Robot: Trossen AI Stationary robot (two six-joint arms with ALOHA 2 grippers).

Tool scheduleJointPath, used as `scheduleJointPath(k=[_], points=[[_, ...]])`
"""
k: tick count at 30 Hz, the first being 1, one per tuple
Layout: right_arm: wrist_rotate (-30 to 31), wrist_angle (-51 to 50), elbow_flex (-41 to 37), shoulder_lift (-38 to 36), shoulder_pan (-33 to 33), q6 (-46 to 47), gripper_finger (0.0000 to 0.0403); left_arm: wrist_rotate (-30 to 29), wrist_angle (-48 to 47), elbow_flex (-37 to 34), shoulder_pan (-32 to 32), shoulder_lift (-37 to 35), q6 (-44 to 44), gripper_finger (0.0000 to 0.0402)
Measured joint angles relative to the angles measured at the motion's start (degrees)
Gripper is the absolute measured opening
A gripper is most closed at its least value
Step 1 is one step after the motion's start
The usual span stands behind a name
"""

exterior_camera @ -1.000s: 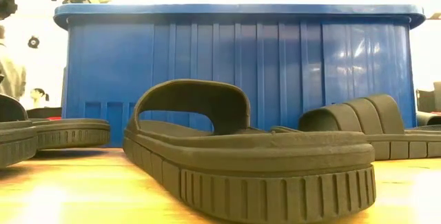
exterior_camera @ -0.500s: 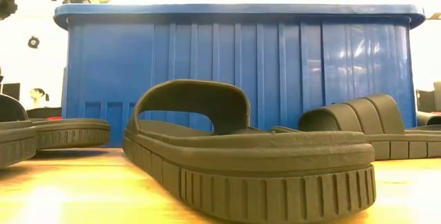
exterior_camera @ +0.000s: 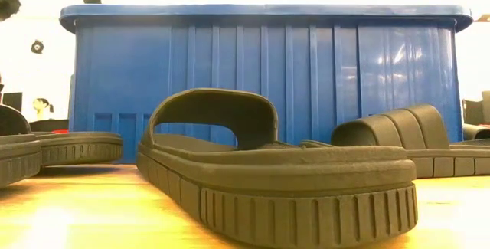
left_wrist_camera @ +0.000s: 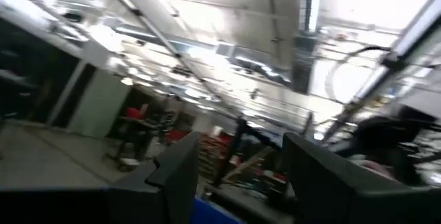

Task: Pick and place slides into bin
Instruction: Stack the pink slide on top of the pink slide into the blue bin

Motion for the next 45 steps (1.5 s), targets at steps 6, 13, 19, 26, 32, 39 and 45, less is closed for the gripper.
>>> scheduleJointPath(k=[6,13,19,26,32,39,45], points=[[-5.4,-4.2,0.0,-1.4,-6.7,-3.6,0.0009,4.5,0.1,2.3,0.0,0.0,0.1,0.0192],[-14.7,-7.0,-0.1,-1.3,-14.9,-8.5,0.0009,6.9,-0.2,6.4,0.0,1.4,2.3,0.0192],[-25.2,-7.9,-0.1,-1.3,-23.1,-11.9,0.0009,9.9,-6.8,12.5,0.0,4.9,11.0,0.0192],[-37.5,-8.0,-0.2,-1.4,-32.3,-15.2,0.0009,10.0,-20.7,23.8,0.0,12.3,18.6,0.0192],[-49.2,-8.0,-0.2,-1.5,-39.8,-17.1,0.0009,10.1,-25.7,30.9,0.0,18.4,26.4,0.0195],[-59.5,-8.4,-0.2,-1.5,-45.9,-17.7,0.0009,5.2,-32.8,39.5,0.1,25.5,34.8,0.0260],[-63.4,-12.8,-0.2,-1.4,-48.5,-17.8,0.0009,3.9,-34.6,45.2,0.1,31.0,44.1,0.0312]])
